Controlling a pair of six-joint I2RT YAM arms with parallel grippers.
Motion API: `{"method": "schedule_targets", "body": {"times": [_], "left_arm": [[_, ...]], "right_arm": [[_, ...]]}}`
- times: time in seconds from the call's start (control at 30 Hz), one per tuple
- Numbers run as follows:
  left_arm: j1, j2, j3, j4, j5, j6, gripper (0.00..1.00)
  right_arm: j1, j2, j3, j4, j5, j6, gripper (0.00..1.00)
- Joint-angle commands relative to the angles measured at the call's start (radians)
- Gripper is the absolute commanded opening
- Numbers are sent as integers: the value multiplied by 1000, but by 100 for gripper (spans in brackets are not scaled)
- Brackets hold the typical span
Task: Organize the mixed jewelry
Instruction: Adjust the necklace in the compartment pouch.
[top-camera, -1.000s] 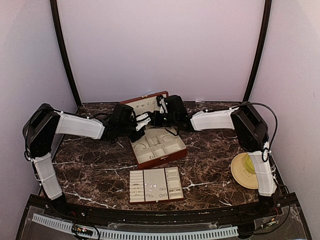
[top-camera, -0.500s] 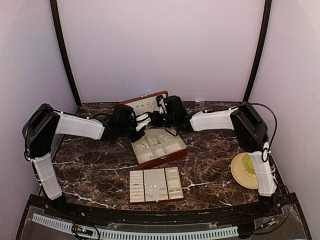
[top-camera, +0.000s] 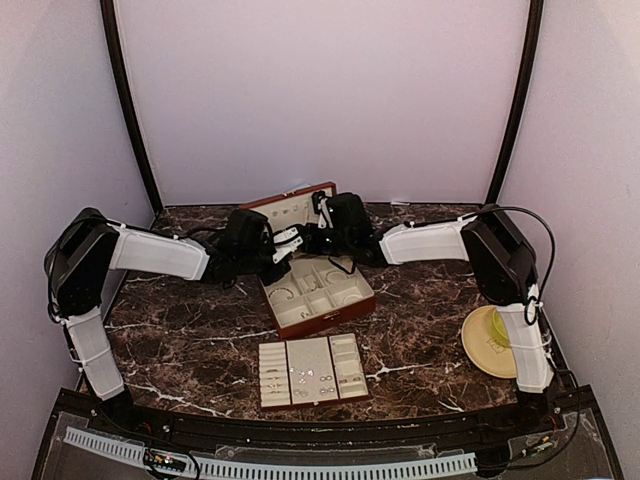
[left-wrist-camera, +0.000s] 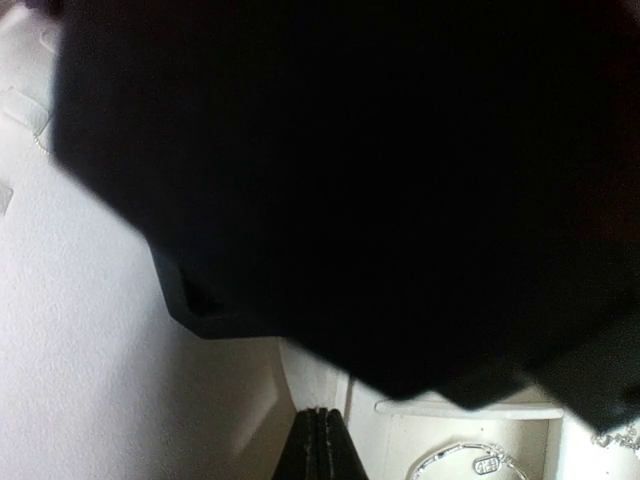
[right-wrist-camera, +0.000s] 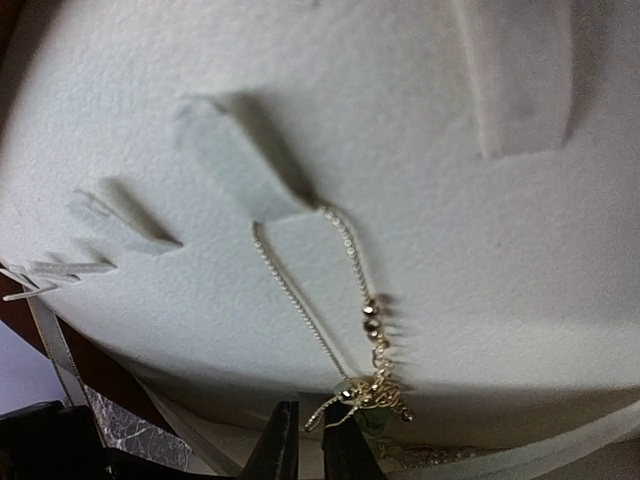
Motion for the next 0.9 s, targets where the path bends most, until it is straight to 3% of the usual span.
{"method": "schedule_targets", "body": {"times": [0.0,0.3,0.87], "left_arm": [[-58,-35,-28,-41,102,-15,0],[-58,-40,-27,-33,86,-23,0],[-59,-40,-24,-30,73,-25,0]], "right_arm": [[-2,-52,-12,-37,63,-10,13],[-2,-63,54,-213,121,-16,15],[-2,-79,112,-316,120,-19,27]]}}
